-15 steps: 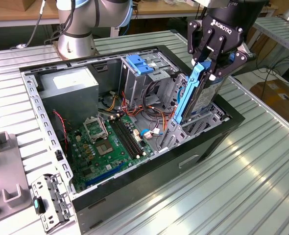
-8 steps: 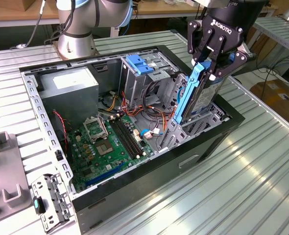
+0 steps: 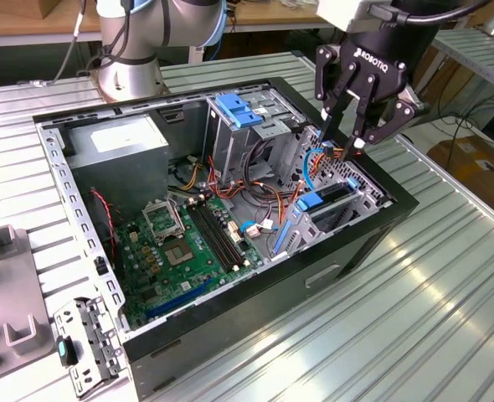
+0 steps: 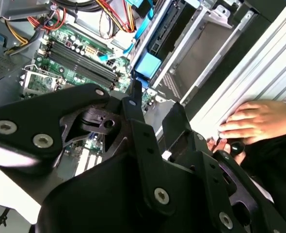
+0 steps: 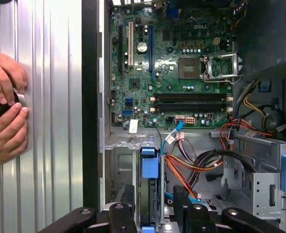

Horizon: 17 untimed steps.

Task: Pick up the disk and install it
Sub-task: 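Insert the disk into the insertion slot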

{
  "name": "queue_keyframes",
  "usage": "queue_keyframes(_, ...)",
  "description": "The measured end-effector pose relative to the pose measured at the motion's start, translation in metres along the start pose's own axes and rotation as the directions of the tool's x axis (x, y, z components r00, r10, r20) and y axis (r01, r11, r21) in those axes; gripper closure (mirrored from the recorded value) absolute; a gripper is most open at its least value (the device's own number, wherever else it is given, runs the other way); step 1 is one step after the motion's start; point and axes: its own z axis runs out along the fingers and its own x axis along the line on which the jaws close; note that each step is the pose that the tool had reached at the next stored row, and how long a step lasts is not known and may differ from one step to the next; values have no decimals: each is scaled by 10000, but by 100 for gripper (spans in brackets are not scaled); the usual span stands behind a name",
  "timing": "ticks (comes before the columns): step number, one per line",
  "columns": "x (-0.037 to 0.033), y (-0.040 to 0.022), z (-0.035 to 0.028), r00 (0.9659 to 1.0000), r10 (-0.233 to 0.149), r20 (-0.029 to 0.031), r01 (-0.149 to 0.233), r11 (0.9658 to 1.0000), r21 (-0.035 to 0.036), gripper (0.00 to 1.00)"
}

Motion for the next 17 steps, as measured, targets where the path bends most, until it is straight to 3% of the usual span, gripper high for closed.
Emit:
queue_keyframes(2,-3,0,46,10000,0,0,0,10000,0,57)
queue_keyframes(8,-10,1,194,10000,0,1,0,10000,0,88)
queue_keyframes(17,-19,3,393,10000,0,1,0,10000,0,89)
